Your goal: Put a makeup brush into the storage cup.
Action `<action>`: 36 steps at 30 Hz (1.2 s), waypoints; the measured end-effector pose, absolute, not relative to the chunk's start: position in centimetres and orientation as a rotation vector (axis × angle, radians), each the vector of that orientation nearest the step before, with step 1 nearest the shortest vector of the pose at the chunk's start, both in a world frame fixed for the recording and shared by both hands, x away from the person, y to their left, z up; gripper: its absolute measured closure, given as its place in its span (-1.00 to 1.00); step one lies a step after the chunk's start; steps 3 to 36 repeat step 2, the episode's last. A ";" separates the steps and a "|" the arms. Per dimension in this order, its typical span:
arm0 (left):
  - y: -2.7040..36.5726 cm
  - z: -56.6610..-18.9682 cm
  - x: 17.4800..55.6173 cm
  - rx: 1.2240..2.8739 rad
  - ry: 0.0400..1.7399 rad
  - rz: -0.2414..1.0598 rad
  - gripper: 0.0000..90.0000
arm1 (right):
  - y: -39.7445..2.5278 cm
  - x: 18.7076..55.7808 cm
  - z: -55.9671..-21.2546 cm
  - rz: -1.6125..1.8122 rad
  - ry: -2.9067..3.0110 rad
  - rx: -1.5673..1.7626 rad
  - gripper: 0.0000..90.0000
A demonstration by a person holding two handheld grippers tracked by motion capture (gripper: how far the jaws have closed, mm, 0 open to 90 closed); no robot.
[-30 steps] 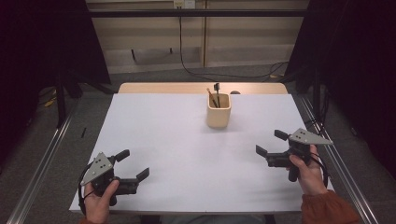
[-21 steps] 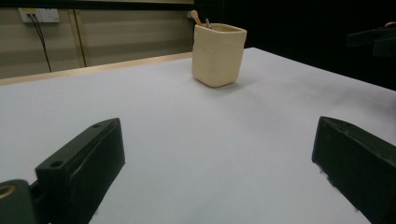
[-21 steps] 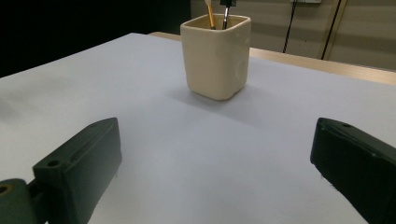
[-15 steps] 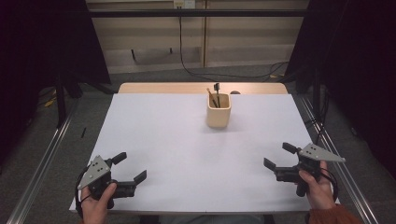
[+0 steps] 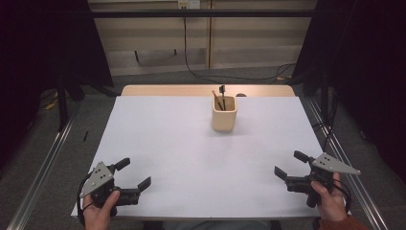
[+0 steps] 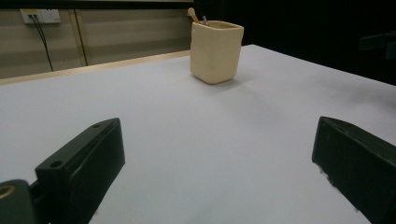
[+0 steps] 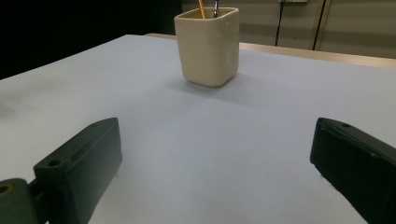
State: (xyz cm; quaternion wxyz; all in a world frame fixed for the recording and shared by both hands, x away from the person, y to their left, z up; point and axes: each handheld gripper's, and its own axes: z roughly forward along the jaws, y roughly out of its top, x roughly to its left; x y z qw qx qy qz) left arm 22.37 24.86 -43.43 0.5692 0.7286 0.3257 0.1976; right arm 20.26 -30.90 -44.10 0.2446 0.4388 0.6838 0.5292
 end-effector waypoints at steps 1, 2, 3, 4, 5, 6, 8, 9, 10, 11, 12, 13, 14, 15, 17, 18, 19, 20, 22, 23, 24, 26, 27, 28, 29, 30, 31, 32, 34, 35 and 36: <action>24.9 -43.5 22.4 1.712 0.766 0.462 -0.94 | -30.9 20.3 -44.1 1.446 1.868 1.192 -0.97; 24.9 -43.5 22.4 1.712 0.766 0.462 -0.94 | -30.9 20.2 -44.1 1.445 1.869 1.188 -0.97; 24.9 -43.5 22.4 1.712 0.766 0.462 -0.94 | -30.9 20.2 -44.1 1.445 1.869 1.188 -0.97; 24.9 -43.5 22.4 1.712 0.766 0.462 -0.94 | -30.9 20.2 -44.1 1.445 1.869 1.188 -0.97; 24.9 -43.5 22.4 1.712 0.766 0.462 -0.94 | -30.9 20.2 -44.1 1.445 1.869 1.188 -0.97; 24.9 -43.5 22.4 1.712 0.766 0.462 -0.94 | -30.9 20.2 -44.1 1.445 1.869 1.188 -0.97; 24.9 -43.5 22.4 1.712 0.766 0.462 -0.94 | -30.9 20.2 -44.1 1.445 1.869 1.188 -0.97; 24.9 -43.5 22.4 1.712 0.766 0.462 -0.94 | -30.9 20.2 -44.1 1.445 1.869 1.188 -0.97; 24.9 -43.5 22.4 1.712 0.766 0.462 -0.94 | -30.9 20.2 -44.1 1.445 1.869 1.188 -0.97; 24.9 -43.5 22.4 1.712 0.766 0.462 -0.94 | -30.9 20.2 -44.1 1.445 1.869 1.188 -0.97; 24.9 -43.5 22.4 1.712 0.766 0.462 -0.94 | -30.9 20.2 -44.1 1.445 1.869 1.188 -0.97; 24.9 -43.5 22.4 1.712 0.766 0.462 -0.94 | -30.9 20.2 -44.1 1.445 1.869 1.188 -0.97; 24.9 -43.5 22.4 1.712 0.766 0.462 -0.94 | -30.9 20.2 -44.1 1.445 1.869 1.188 -0.97; 24.9 -43.5 22.4 1.712 0.766 0.462 -0.94 | -30.9 20.2 -44.1 1.445 1.869 1.188 -0.97; 24.9 -43.5 22.4 1.712 0.766 0.462 -0.94 | -30.9 20.2 -44.1 1.445 1.869 1.188 -0.97; 24.9 -43.5 22.4 1.712 0.766 0.462 -0.94 | -30.9 20.2 -44.1 1.445 1.869 1.188 -0.97; 24.9 -43.5 22.4 1.712 0.766 0.462 -0.94 | -30.9 20.2 -44.1 1.445 1.869 1.188 -0.97; 24.9 -43.5 22.4 1.712 0.766 0.462 -0.94 | -30.9 20.2 -44.1 1.445 1.869 1.188 -0.97; 24.9 -43.5 22.4 1.712 0.766 0.462 -0.94 | -30.9 20.2 -44.1 1.445 1.869 1.188 -0.97; 24.9 -43.5 22.4 1.712 0.766 0.462 -0.94 | -30.9 20.2 -44.1 1.445 1.869 1.188 -0.97; 24.9 -43.5 22.4 1.712 0.766 0.462 -0.94 | -30.9 20.2 -44.1 1.445 1.869 1.188 -0.97; 24.9 -43.5 22.4 1.712 0.766 0.462 -0.94 | -30.9 20.2 -44.1 1.445 1.869 1.188 -0.97; 24.9 -43.5 22.4 1.712 0.766 0.462 -0.94 | -30.9 20.2 -44.1 1.445 1.869 1.188 -0.97; 24.9 -43.5 22.4 1.712 0.766 0.462 -0.94 | -30.9 20.2 -44.1 1.445 1.869 1.188 -0.97; 24.9 -43.5 22.4 1.712 0.766 0.462 -0.94 | -30.9 20.2 -44.1 1.445 1.869 1.188 -0.97; 24.9 -43.5 22.4 1.712 0.766 0.462 -0.94 | -30.9 20.2 -44.1 1.445 1.869 1.188 -0.97; 24.9 -43.5 22.4 1.712 0.766 0.462 -0.94 | -30.9 20.2 -44.1 1.445 1.869 1.188 -0.97; 24.9 -43.5 22.4 1.712 0.766 0.462 -0.94 | -30.9 20.2 -44.1 1.445 1.869 1.188 -0.97; 24.9 -43.5 22.4 1.712 0.766 0.462 -0.94 | -30.9 20.2 -44.1 1.445 1.869 1.188 -0.97; 24.9 -43.5 22.4 1.712 0.766 0.462 -0.94 | -30.9 20.2 -44.1 1.445 1.869 1.188 -0.97; 24.9 -43.5 22.4 1.712 0.766 0.462 -0.94 | -30.9 20.2 -44.1 1.445 1.869 1.188 -0.97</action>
